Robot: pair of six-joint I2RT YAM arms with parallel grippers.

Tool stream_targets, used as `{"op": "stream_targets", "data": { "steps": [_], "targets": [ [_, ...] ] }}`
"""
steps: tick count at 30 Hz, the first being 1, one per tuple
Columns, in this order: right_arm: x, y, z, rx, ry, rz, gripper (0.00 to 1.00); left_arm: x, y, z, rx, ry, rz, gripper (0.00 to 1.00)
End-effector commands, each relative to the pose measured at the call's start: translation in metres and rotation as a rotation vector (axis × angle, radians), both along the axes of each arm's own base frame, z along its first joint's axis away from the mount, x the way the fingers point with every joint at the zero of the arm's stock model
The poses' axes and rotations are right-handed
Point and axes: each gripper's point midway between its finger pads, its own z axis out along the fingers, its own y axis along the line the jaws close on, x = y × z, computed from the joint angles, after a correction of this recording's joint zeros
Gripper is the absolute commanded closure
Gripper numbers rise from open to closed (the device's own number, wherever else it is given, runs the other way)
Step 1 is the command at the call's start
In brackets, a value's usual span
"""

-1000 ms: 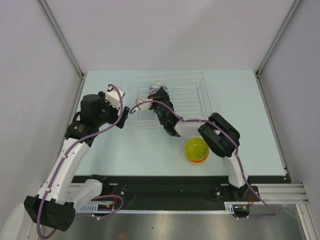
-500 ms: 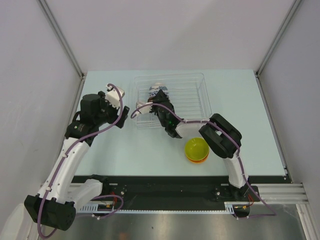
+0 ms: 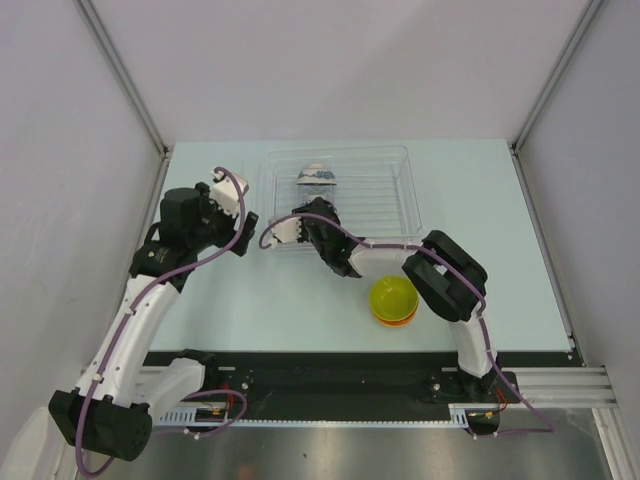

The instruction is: Load the bowls into the dish rack

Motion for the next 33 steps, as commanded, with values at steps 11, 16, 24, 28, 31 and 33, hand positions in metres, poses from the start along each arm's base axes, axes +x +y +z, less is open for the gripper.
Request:
{"op": "stream_targets", "data": {
  "steps": [11,16,24,28,31,33],
  "targets": [
    [-0.015,0.005,0.014,0.020,0.302,-0.027,0.22,0.002,-0.003,0.010,-0.023,-0.037,-0.018,0.00],
    [-0.024,0.008,0.019,0.016,0.413,-0.023,0.17,0.002,-0.002,0.012,-0.019,-0.041,-0.018,0.00],
    [-0.055,0.008,0.047,0.042,0.638,0.050,0.14,0.002,-0.004,0.011,-0.012,-0.029,-0.042,0.00],
    [-0.073,-0.005,0.080,0.207,0.790,0.038,0.14,0.006,-0.009,0.007,0.003,-0.008,-0.082,0.00],
    [-0.074,-0.033,0.104,0.329,0.823,0.005,0.14,0.018,-0.011,-0.006,0.015,0.030,-0.084,0.00],
    [-0.069,-0.048,0.114,0.436,0.827,-0.036,0.15,0.030,-0.013,-0.007,0.013,0.030,-0.076,0.00]
  ]
}}
